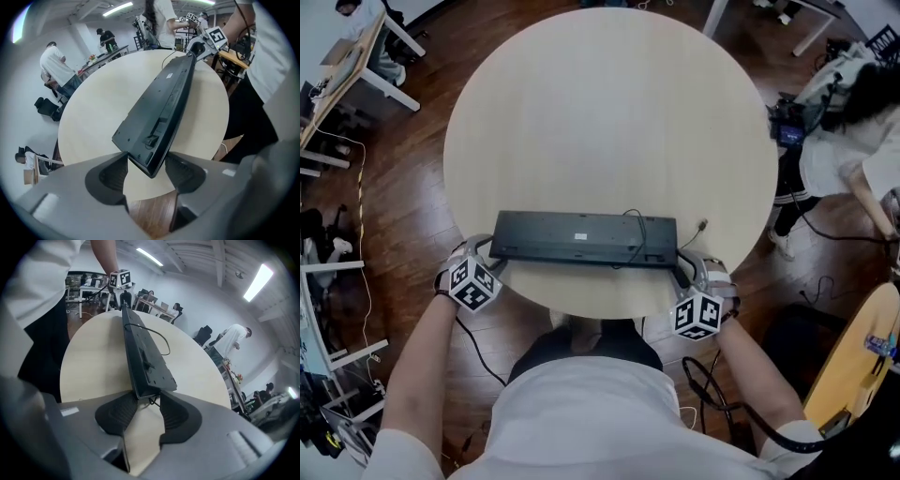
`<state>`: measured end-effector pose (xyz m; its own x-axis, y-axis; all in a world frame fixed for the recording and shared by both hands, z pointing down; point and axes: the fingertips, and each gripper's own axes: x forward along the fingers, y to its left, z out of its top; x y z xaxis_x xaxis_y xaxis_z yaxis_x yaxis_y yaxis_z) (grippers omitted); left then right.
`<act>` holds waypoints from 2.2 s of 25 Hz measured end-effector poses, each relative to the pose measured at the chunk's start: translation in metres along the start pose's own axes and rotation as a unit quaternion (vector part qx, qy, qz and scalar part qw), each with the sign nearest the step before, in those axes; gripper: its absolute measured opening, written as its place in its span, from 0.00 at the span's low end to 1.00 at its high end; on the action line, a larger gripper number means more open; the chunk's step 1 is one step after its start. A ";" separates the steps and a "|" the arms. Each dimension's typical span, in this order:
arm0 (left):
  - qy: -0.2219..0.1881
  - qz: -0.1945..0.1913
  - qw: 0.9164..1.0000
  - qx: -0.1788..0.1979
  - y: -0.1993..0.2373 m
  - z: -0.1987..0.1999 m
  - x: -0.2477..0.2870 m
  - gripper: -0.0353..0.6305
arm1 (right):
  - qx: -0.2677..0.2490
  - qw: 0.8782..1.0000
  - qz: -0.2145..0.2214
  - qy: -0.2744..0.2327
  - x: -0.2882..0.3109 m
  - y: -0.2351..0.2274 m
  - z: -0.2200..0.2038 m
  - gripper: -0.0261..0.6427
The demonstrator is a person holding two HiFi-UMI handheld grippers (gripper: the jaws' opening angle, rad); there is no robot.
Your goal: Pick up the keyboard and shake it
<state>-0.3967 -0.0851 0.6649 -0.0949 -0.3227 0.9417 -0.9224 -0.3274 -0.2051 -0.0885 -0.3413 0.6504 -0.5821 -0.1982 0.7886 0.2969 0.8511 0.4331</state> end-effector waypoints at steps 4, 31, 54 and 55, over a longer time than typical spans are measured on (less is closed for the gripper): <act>0.020 -0.025 0.999 0.011 0.003 0.001 0.005 0.44 | -0.003 0.999 0.009 0.042 0.007 0.001 -0.007 0.29; -0.397 -0.050 0.892 -0.213 -0.173 -0.061 -0.272 0.35 | 0.377 0.920 -0.063 -0.083 -0.265 0.206 0.127 0.28; -0.452 -0.063 0.868 -0.196 -0.430 0.002 -0.377 0.34 | 0.308 0.923 -0.012 -0.232 -0.429 0.319 0.114 0.27; -0.453 -0.062 0.868 -0.195 -0.435 0.003 -0.378 0.34 | 0.307 0.923 -0.012 -0.232 -0.432 0.322 0.112 0.27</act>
<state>0.0416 0.1770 0.3979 0.1849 -0.9297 0.3185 -0.9777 -0.1413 0.1550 0.1735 0.0729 0.4003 -0.8871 -0.1122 0.4478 -0.1220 0.9925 0.0070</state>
